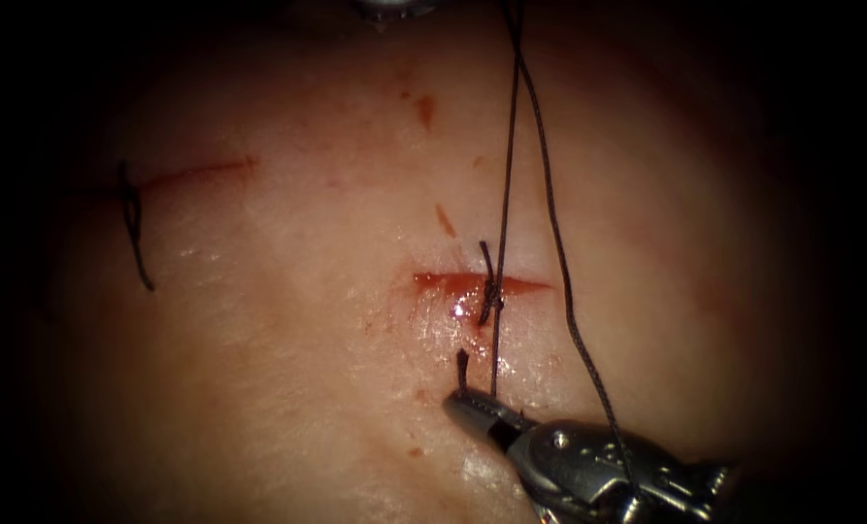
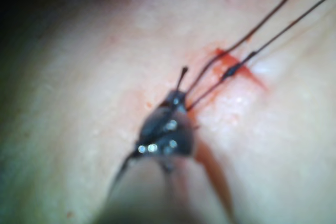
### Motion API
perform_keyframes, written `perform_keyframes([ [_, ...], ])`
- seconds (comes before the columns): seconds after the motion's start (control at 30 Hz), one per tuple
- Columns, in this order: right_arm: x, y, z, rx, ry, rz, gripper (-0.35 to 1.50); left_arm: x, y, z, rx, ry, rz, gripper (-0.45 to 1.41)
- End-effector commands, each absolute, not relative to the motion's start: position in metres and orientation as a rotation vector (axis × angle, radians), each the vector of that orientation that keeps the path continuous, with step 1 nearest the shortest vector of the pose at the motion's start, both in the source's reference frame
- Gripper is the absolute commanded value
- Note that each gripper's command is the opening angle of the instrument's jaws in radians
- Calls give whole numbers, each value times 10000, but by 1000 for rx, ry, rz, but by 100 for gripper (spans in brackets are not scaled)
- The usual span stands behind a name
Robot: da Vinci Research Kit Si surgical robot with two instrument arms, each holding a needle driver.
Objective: Wound Closure
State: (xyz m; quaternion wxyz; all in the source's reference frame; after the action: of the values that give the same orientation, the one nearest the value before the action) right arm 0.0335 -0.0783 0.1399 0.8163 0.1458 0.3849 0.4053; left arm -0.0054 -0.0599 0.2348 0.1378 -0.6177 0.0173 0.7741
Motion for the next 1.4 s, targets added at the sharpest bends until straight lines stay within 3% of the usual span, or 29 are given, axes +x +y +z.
perform_keyframes([
  [0.03, 342, -793, 1404, 316, 820, 860, -35, -58, -598, 2354, -1785, 51, 2239, -45],
  [0.4, 347, -780, 1398, 272, 877, 893, -35, -59, -629, 2337, -1836, -12, 2245, -45],
  [0.57, 343, -779, 1392, 258, 908, 847, 86, -52, -654, 2290, -1860, -91, 2222, -45],
  [0.63, 338, -777, 1385, 237, 918, 771, 123, -48, -661, 2267, -1870, -131, 2201, -45],
  [0.67, 334, -776, 1381, 236, 921, 746, 128, -45, -664, 2255, -1879, -144, 2196, -45],
  [0.8, 316, -773, 1360, 266, 925, 738, 141, -34, -674, 2199, -1912, -183, 2188, -45],
  [1.4, 250, -742, 1314, 396, 915, 596, 133, -34, -720, 2069, -2046, -275, 2153, -45],
])
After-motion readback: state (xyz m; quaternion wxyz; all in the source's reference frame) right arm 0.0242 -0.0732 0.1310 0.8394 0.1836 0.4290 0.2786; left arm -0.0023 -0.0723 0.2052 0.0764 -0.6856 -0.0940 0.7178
